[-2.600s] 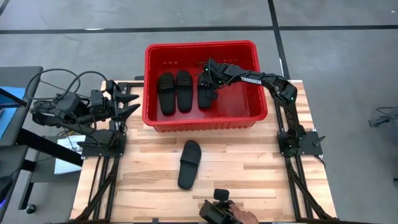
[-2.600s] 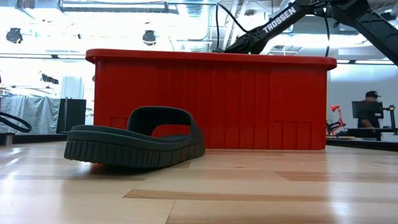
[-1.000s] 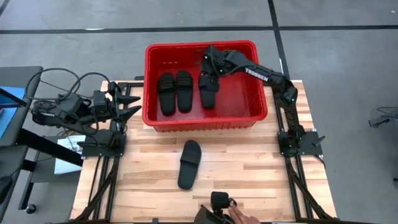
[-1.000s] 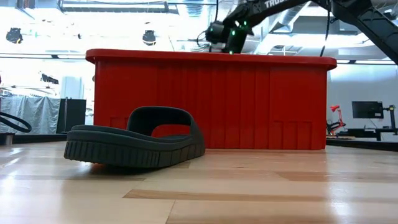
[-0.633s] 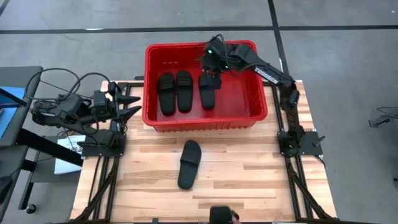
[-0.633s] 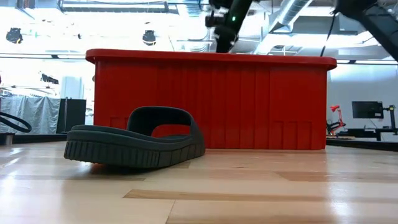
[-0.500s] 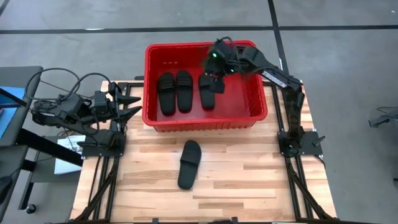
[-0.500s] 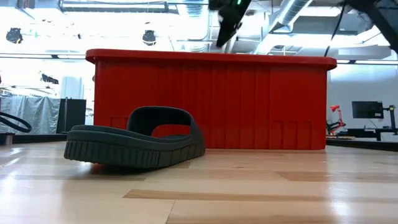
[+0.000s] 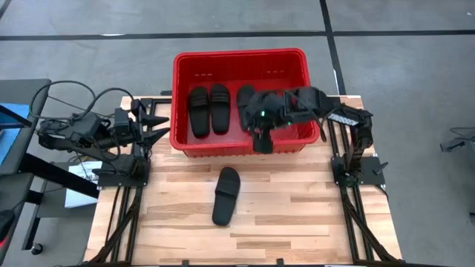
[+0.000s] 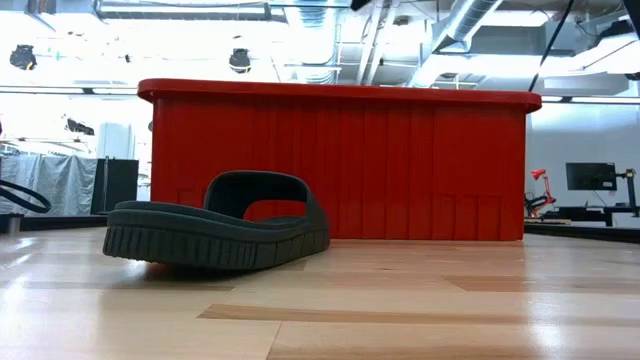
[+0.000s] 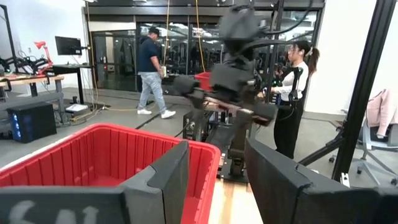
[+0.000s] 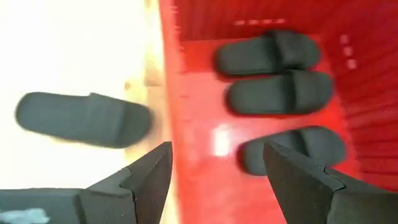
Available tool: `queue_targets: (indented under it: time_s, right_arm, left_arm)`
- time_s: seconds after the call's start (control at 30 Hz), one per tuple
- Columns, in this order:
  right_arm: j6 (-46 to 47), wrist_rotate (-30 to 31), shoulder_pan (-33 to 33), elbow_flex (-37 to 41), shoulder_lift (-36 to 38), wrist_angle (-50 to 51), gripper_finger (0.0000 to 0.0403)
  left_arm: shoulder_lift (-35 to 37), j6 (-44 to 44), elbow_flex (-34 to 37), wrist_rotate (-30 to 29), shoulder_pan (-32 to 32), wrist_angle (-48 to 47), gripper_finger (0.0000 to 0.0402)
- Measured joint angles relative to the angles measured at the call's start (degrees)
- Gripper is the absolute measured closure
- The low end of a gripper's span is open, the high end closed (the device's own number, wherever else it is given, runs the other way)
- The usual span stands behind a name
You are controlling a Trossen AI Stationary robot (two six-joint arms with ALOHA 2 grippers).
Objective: Pick and place slides into bin
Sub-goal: Put the black slide into the red container
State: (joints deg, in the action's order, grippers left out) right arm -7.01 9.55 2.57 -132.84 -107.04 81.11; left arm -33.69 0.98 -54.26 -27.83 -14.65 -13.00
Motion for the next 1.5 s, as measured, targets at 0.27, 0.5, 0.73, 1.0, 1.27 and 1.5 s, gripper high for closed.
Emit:
queue_targets:
  time_s: [0.27,0.5,0.73,1.0,1.27,1.5]
  right_arm:
    - [8.3,-0.3,-6.7,0.0,-0.9,0.6,0.0159]
    - [14.3,-0.5,-10.7,4.3,-0.8,-5.4,0.0159]
    - [16.3,5.6,-13.2,16.2,-0.9,-16.0,0.0159]
    - [22.1,7.2,-14.1,29.7,-1.1,-28.1,0.0159]
    - [24.6,6.8,-16.7,40.5,-1.1,-36.4,0.0159]
    - [25.0,6.8,-19.4,47.8,-1.1,-47.0,0.0159]
  left_arm:
    - [0.0,2.3,0.0,0.0,0.0,-1.4,0.0255]
    - [0.0,4.3,0.0,1.2,0.0,-1.8,0.0255]
    - [0.0,7.0,0.0,3.6,0.0,-3.6,0.0255]
    - [0.0,10.3,0.0,3.8,0.0,-5.8,0.0255]
    - [0.0,12.1,0.0,3.8,0.0,-7.8,0.0255]
    - [0.0,12.4,0.0,3.7,0.0,-8.0,0.0255]
